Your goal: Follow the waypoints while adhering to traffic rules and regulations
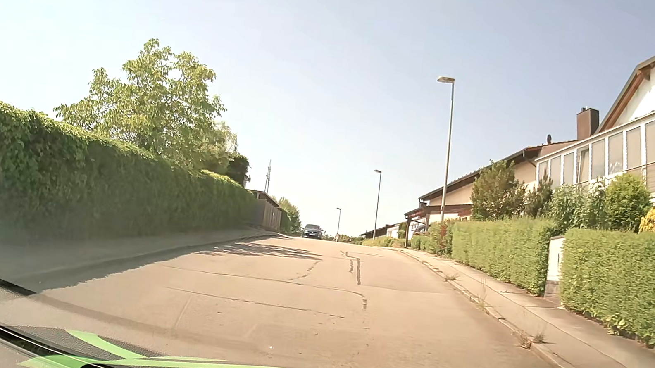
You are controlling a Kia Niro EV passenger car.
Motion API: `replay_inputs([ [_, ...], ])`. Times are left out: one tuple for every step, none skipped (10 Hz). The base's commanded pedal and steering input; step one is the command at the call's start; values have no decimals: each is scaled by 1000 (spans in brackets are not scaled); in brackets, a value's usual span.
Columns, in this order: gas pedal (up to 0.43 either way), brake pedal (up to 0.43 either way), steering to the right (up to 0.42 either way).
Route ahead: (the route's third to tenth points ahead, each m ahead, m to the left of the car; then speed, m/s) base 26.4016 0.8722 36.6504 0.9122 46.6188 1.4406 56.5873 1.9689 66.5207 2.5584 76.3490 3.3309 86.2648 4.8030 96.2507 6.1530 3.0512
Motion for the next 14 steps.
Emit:
replay_inputs([
  [268, 0, -115],
  [268, 0, -85],
  [280, 0, -66],
  [287, 0, -37],
  [311, 0, -10],
  [311, 0, 4],
  [311, 0, 11],
  [311, 0, 16],
  [311, 0, 21],
  [311, 0, 26],
  [311, 0, 29],
  [311, 0, 28],
  [311, 0, 28],
  [311, 0, 30],
])
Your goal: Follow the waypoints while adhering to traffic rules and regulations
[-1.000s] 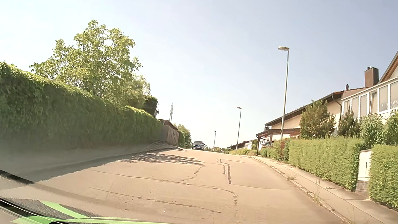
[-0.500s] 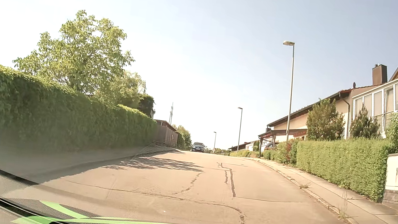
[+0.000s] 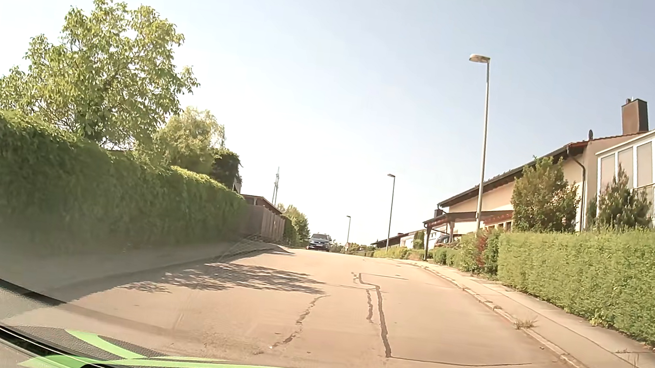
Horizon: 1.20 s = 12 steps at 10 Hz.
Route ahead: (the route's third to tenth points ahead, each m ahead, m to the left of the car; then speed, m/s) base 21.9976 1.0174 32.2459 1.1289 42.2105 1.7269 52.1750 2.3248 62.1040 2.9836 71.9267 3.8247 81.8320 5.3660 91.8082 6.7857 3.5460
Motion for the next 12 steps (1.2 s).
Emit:
replay_inputs([
  [311, 0, 30],
  [311, 0, 30],
  [311, 0, 30],
  [311, 0, 31],
  [311, 0, 34],
  [311, 0, 34],
  [311, 0, 34],
  [311, 0, 34],
  [311, 0, 34],
  [311, 0, 34],
  [311, 0, 31],
  [311, 0, 29],
])
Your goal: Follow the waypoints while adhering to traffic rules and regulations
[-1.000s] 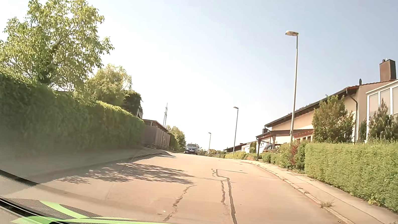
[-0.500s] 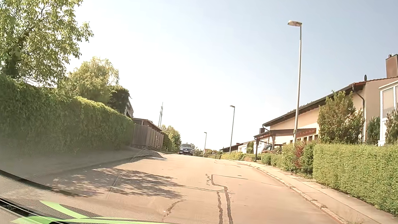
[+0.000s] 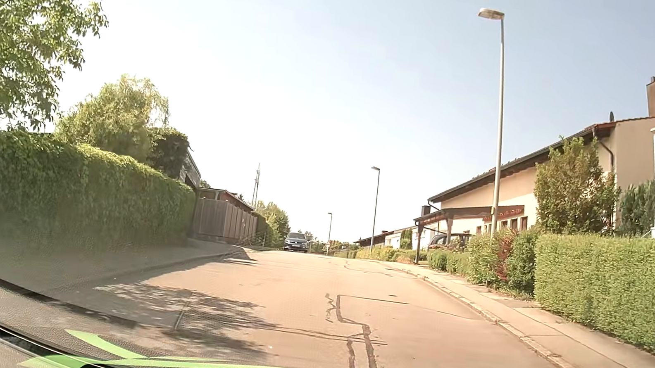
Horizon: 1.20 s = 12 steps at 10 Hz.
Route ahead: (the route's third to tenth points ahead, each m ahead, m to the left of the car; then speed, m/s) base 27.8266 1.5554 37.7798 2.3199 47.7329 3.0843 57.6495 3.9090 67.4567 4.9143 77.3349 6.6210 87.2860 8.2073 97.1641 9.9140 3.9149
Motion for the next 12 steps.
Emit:
replay_inputs([
  [311, 0, 29],
  [311, 0, 27],
  [311, 0, 26],
  [311, 0, 26],
  [311, 0, 26],
  [311, 0, 25],
  [311, 0, 22],
  [311, 0, 17],
  [311, 0, 16],
  [311, 0, 16],
  [311, 0, 15],
  [299, 0, 12],
])
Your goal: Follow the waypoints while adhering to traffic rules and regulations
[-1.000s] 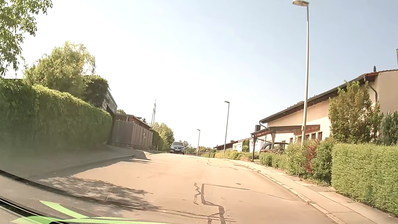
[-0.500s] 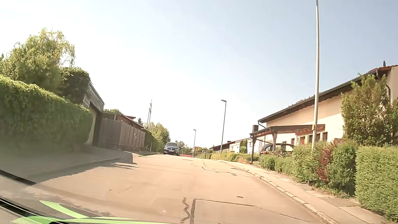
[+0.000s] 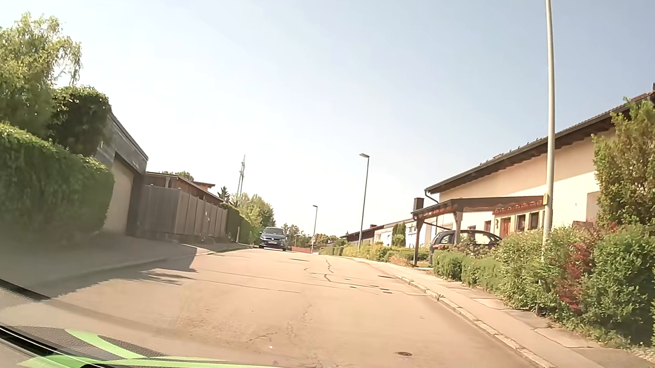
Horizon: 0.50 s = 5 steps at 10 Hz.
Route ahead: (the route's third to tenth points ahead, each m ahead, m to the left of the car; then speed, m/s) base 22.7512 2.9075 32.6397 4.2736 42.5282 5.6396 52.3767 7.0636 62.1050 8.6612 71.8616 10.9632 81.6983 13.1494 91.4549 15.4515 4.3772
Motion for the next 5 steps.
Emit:
replay_inputs([
  [299, 0, 10],
  [299, 0, 8],
  [299, 0, 5],
  [299, 0, 3],
  [287, 0, 1],
])
